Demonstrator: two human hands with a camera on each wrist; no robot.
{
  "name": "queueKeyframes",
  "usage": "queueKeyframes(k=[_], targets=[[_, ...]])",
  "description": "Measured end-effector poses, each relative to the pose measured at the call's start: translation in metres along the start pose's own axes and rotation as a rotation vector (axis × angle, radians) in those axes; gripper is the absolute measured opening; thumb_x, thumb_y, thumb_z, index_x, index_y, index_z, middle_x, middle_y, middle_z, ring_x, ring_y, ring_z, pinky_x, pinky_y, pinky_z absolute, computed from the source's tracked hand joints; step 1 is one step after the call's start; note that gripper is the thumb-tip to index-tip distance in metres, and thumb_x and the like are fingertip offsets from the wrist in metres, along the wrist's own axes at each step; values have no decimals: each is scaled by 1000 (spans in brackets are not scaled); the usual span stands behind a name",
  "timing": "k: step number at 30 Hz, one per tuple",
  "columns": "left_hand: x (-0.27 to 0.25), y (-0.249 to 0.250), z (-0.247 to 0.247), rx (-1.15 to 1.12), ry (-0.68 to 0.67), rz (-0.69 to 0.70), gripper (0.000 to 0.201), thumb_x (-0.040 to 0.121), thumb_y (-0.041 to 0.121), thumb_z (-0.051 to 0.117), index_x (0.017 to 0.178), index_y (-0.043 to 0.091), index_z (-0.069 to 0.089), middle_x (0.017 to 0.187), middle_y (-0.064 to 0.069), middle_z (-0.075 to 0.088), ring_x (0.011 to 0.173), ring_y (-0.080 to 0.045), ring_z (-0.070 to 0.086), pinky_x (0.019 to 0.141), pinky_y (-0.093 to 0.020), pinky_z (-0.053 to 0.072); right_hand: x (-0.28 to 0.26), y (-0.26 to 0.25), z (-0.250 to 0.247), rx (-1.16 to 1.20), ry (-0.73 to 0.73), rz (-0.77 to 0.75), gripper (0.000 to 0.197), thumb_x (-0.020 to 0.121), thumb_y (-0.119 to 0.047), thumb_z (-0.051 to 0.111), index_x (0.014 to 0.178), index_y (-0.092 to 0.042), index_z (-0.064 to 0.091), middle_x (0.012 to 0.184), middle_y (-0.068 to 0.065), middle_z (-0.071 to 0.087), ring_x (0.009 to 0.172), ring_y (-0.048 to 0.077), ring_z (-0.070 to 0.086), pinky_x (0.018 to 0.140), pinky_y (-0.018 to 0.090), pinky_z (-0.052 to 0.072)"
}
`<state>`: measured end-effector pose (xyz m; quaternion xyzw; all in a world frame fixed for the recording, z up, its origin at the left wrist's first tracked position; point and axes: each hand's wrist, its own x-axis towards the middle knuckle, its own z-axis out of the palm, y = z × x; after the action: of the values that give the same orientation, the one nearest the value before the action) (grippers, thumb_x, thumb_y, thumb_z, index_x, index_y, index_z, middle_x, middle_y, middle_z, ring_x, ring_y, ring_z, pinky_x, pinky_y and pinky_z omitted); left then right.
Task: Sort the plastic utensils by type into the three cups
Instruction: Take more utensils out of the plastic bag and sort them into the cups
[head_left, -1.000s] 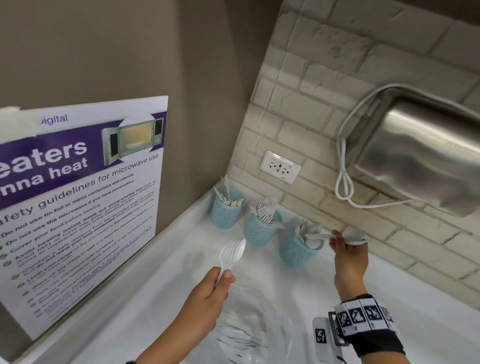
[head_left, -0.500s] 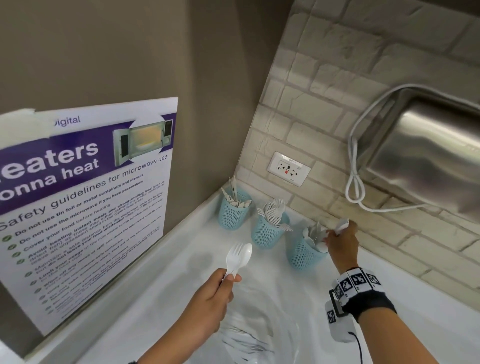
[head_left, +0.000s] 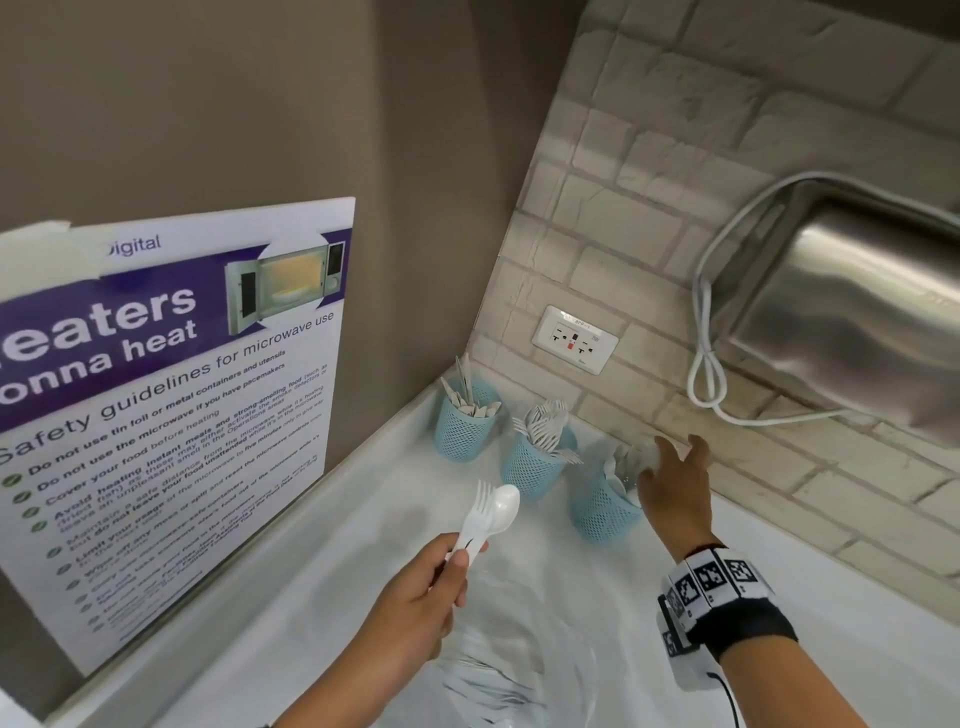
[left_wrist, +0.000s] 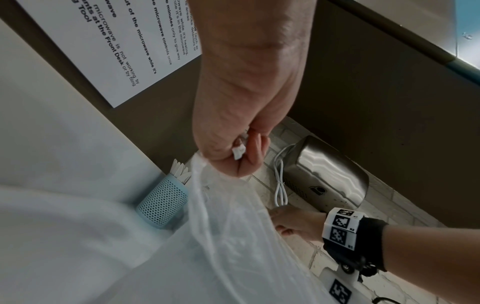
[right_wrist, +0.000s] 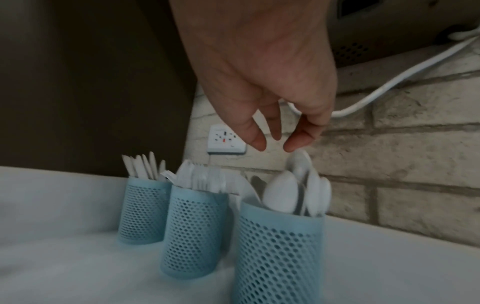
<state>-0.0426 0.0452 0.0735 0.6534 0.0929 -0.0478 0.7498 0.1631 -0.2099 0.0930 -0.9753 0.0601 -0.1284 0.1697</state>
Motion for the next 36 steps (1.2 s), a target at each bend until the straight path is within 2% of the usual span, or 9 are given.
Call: queueKeyframes(k=[3, 6, 9, 12, 16, 21, 26, 31, 36], targets=[[1, 1, 0, 6, -2, 28, 18, 99, 25, 44, 101, 26, 62, 63, 7, 51, 44, -11, 33, 42, -20, 26, -17, -27, -10, 183, 5, -133, 32, 91, -13, 55, 123, -10, 57, 137, 17, 38, 93, 30, 59, 85, 35, 48], [1, 0, -1, 28, -14, 52, 16, 99, 25, 44, 102, 27, 60, 63, 7, 54, 44, -10, 33, 42, -20, 27, -48, -58, -18, 440, -294, -238, 20, 95, -21, 57, 109, -10, 67, 104, 8, 66, 80, 15, 62, 72, 23, 43], [0, 0, 1, 36, -31, 48, 14, 98, 24, 47, 103, 28, 60, 64, 5, 57, 44, -8, 32, 43, -20, 28, -85, -82, -24, 721, -778, -224, 34, 92, -36, 55, 112, -10, 66, 83, -3, 63, 66, 6, 55, 61, 18, 41], [0, -1, 3, 40, -33, 46, 15, 97, 24, 49, 104, 27, 61, 64, 4, 60, 43, -10, 32, 41, -21, 27, -100, -86, -19, 858, -947, -230, 31, 93, -30, 56, 101, 0, 65, 73, 5, 51, 58, 8, 45, 56, 19, 37], [0, -2, 0, 34, -9, 36, 18, 99, 24, 45, 99, 17, 62, 64, 3, 62, 42, -11, 32, 41, -20, 26, -92, -75, -19, 938, -796, -124, 19, 95, -20, 55, 88, -4, 64, 61, 2, 50, 55, 8, 45, 52, 17, 38], [-1, -1, -3, 33, 25, 50, 22, 99, 29, 43, 97, 23, 64, 61, 4, 60, 42, -12, 33, 40, -19, 27, -45, -38, -49, 1015, -225, 93, 14, 98, -7, 48, 91, -5, 60, 64, 3, 65, 45, 6, 52, 44, 16, 41], [1, -2, 0, 42, 15, 67, 23, 98, 34, 42, 98, 32, 66, 56, 7, 51, 44, -11, 31, 41, -19, 27, -16, -1, -71, 473, 274, 31, 15, 99, -14, 43, 100, -13, 59, 88, 7, 64, 69, 21, 63, 60, 29, 45], [4, -6, 1, 41, 21, 46, 26, 100, 30, 40, 101, 35, 66, 56, 9, 49, 46, -10, 32, 41, -20, 26, -1, 18, -40, 46, 157, -89, 24, 98, -10, 42, 112, -10, 61, 106, 17, 62, 92, 33, 58, 74, 30, 37], [5, -7, -1, 11, 24, 2, 30, 101, 21, 39, 105, 36, 65, 60, 9, 52, 47, -9, 31, 41, -19, 25, -4, 7, -24, 136, 4, -54, 41, 95, -4, 47, 136, -13, 50, 134, 19, 49, 117, 32, 53, 95, 32, 39]])
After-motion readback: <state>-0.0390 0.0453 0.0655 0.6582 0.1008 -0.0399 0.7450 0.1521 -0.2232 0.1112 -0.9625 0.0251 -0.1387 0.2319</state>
